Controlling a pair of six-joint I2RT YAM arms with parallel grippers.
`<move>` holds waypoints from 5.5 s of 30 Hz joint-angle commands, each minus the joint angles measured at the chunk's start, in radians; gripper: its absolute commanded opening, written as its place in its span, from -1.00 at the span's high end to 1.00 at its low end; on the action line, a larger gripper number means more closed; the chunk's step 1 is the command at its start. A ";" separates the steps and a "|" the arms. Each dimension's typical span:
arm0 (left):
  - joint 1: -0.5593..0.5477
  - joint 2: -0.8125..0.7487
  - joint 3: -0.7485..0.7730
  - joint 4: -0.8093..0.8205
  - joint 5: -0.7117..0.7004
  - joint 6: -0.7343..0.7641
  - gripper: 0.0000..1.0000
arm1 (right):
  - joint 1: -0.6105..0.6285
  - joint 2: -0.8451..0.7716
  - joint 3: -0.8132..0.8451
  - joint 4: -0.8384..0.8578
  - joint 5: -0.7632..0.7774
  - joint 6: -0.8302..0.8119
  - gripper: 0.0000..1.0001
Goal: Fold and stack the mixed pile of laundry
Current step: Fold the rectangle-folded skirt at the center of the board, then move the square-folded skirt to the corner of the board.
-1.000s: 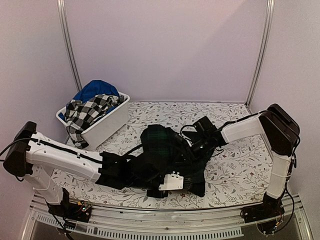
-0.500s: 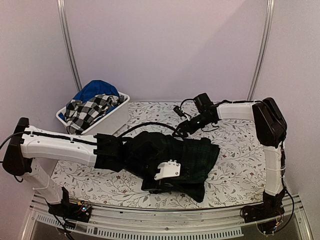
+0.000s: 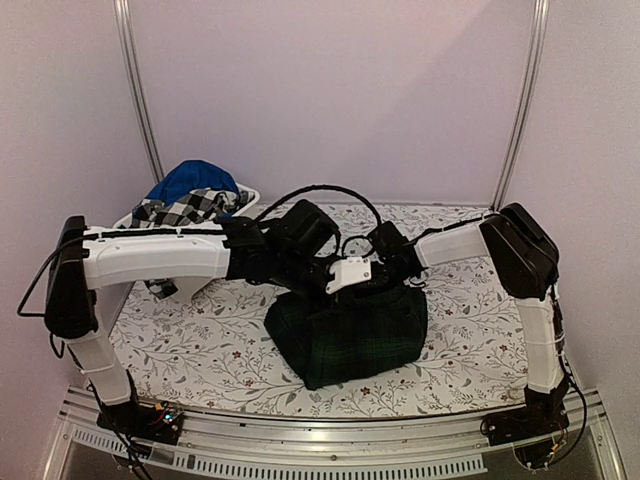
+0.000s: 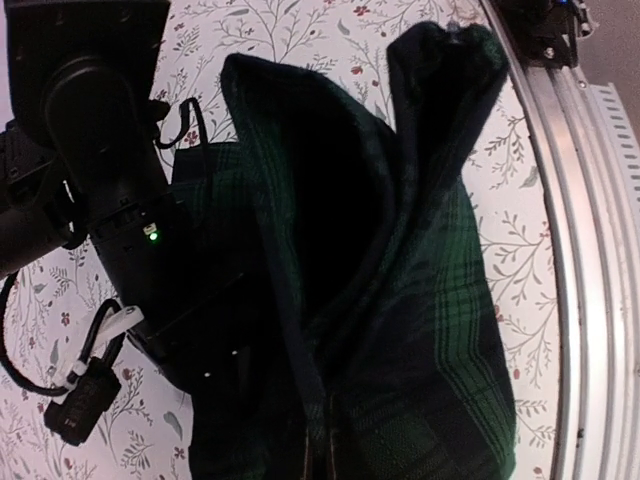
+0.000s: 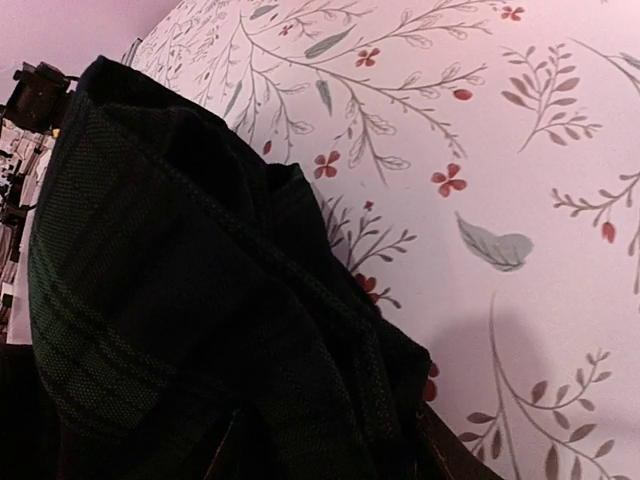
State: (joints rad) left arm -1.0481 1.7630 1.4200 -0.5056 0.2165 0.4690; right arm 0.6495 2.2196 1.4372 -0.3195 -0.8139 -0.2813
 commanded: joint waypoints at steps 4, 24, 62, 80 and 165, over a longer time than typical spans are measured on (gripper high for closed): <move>0.099 0.088 0.033 0.011 -0.043 0.067 1.00 | 0.070 -0.035 -0.142 -0.045 -0.017 0.041 0.01; 0.178 0.159 -0.137 0.268 -0.079 0.080 0.88 | -0.169 -0.181 -0.080 -0.017 0.166 0.227 -0.32; 0.152 0.054 -0.482 0.526 -0.141 -0.845 0.01 | -0.034 -0.285 -0.505 0.211 0.252 0.467 -0.25; 0.301 0.197 -0.132 0.531 -0.228 -0.735 -0.49 | -0.240 -0.297 -0.329 0.171 0.464 0.419 -0.39; 0.565 -0.435 -0.422 0.476 -0.529 -0.746 -0.99 | -0.473 -0.382 -0.254 -0.168 0.621 0.486 -0.81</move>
State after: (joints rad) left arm -0.5087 1.3514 0.9840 0.0010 -0.3206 -0.2955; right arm 0.1516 1.8122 1.1934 -0.5240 -0.1940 0.1905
